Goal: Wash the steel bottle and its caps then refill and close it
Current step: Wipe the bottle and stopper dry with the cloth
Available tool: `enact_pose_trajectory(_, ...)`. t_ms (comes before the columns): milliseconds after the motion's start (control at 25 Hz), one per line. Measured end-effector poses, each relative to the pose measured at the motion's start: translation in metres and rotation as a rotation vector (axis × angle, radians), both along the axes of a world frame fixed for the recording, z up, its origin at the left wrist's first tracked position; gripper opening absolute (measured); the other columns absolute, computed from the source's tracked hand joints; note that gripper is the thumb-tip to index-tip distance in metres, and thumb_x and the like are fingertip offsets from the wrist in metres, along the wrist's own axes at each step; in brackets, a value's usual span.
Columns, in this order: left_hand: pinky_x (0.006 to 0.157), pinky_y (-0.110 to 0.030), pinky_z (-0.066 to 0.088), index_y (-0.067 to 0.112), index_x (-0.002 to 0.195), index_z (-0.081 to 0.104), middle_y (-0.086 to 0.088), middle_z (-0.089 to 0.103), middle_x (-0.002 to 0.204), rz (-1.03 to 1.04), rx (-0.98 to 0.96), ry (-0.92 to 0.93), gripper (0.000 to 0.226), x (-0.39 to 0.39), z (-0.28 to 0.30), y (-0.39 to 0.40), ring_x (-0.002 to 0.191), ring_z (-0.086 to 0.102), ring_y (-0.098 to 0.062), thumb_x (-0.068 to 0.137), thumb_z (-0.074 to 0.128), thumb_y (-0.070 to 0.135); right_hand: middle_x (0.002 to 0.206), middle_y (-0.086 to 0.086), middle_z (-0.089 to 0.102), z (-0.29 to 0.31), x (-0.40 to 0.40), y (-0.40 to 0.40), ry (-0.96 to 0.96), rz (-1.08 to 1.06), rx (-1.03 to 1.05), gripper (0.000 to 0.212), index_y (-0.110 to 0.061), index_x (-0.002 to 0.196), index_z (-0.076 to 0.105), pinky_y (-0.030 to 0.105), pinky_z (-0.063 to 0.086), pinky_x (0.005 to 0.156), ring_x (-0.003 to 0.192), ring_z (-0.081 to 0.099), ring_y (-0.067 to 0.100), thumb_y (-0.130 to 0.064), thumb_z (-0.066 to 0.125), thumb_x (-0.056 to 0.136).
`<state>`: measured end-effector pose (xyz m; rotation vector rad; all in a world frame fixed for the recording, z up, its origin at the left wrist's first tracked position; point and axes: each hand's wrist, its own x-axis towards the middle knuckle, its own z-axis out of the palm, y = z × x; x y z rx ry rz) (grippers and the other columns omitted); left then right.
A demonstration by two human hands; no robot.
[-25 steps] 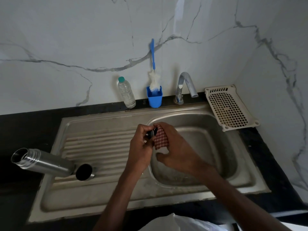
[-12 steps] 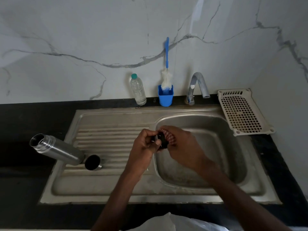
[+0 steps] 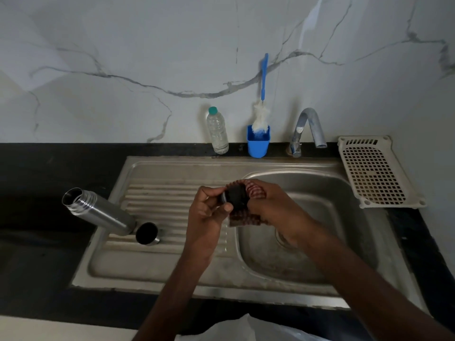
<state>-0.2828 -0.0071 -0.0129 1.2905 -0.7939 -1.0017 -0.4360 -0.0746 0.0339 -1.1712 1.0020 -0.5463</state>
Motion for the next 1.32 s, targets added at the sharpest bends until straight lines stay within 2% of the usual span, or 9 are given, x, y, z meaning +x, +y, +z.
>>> enact_pose_trajectory(120,0.075,-0.032,0.056,0.023,0.103,0.062,-0.001,0.077,0.104,0.102,-0.009,-0.212,0.031,0.002,-0.005,-0.009,0.101,0.073,-0.015,0.084,0.073,0.000,0.112,0.015,0.076,-0.010,0.013,0.022,-0.169,-0.116,0.098,0.053,-0.018,0.123,0.071,0.032,0.061,0.079,0.101,0.075,0.029,0.014,0.045,0.089)
enact_pose_trajectory(200,0.080,-0.037,0.055,0.023,0.097,0.062,0.004,0.075,0.099,0.154,0.046,-0.353,0.030,0.003,-0.009,-0.010,0.099,0.072,-0.015,0.087,0.074,-0.002,0.130,0.005,0.070,-0.024,0.021,0.041,0.030,-0.170,-0.292,0.063,-0.027,0.140,0.059,0.031,0.057,0.093,0.116,0.069,0.020,0.011,0.051,0.090)
enact_pose_trajectory(280,0.090,-0.041,0.057,0.015,0.097,0.061,-0.008,0.077,0.104,0.080,0.065,-0.137,0.020,0.005,-0.011,-0.008,0.104,0.073,-0.024,0.093,0.071,-0.002,0.154,-0.002,0.052,-0.039,0.023,0.044,0.316,-0.101,-0.735,0.078,-0.026,0.157,0.040,0.029,0.045,0.113,0.138,0.053,0.011,0.006,0.057,0.088)
enact_pose_trajectory(400,0.089,-0.034,0.059,0.009,0.102,0.061,-0.018,0.076,0.104,-0.049,0.108,0.367,0.011,0.007,-0.009,-0.002,0.099,0.073,-0.026,0.101,0.058,-0.001,0.156,0.000,0.050,-0.043,0.016,0.026,0.404,-0.028,-0.865,0.080,-0.020,0.155,0.043,0.042,0.047,0.113,0.140,0.051,0.018,0.006,0.065,0.083)
enact_pose_trajectory(560,0.079,-0.035,0.060,0.003,0.114,0.065,-0.016,0.073,0.097,-0.053,0.306,0.876,0.023,0.012,-0.004,-0.006,0.082,0.071,-0.023,0.095,0.054,0.002,0.168,-0.003,0.030,-0.041,0.003,0.035,0.526,0.143,-1.128,0.081,-0.014,0.160,0.034,0.031,0.037,0.120,0.150,0.035,0.018,0.008,0.060,0.086)
enact_pose_trajectory(720,0.068,-0.034,0.060,0.000,0.121,0.061,-0.023,0.070,0.099,-0.112,0.390,1.071,0.031,0.009,0.002,-0.008,0.073,0.067,-0.023,0.092,0.057,0.010,0.161,-0.009,0.042,-0.041,-0.008,0.036,0.469,0.010,-1.032,0.065,-0.024,0.157,0.041,0.021,0.038,0.117,0.145,0.041,0.005,-0.013,0.046,0.093)
enact_pose_trajectory(960,0.068,-0.033,0.058,0.002,0.133,0.060,-0.024,0.065,0.111,-0.182,0.292,1.045,0.043,0.013,0.009,-0.016,0.081,0.063,-0.025,0.091,0.057,0.007,0.115,-0.005,0.076,-0.053,-0.024,0.026,0.200,-0.426,-0.240,0.035,-0.039,0.114,0.071,0.034,0.064,0.081,0.099,0.074,0.009,-0.010,0.061,0.098)
enact_pose_trajectory(1160,0.071,-0.037,0.061,-0.004,0.119,0.067,-0.024,0.068,0.100,-0.374,0.201,1.002,0.069,0.014,0.005,-0.015,0.077,0.067,-0.027,0.056,0.094,0.003,0.128,-0.021,0.066,-0.004,-0.004,0.038,0.223,-0.215,-0.773,0.060,-0.030,0.142,0.059,0.011,0.052,0.087,0.106,0.065,-0.008,0.002,0.059,0.091)
enact_pose_trajectory(1320,0.062,-0.030,0.053,-0.003,0.109,0.070,-0.016,0.066,0.084,-0.333,0.261,0.993,0.027,0.013,0.009,-0.014,0.063,0.060,-0.019,0.085,0.059,0.002,0.133,-0.019,0.063,-0.012,0.001,0.031,0.325,-0.100,-0.827,0.073,-0.027,0.142,0.057,0.024,0.050,0.106,0.122,0.059,-0.004,0.005,0.061,0.077)
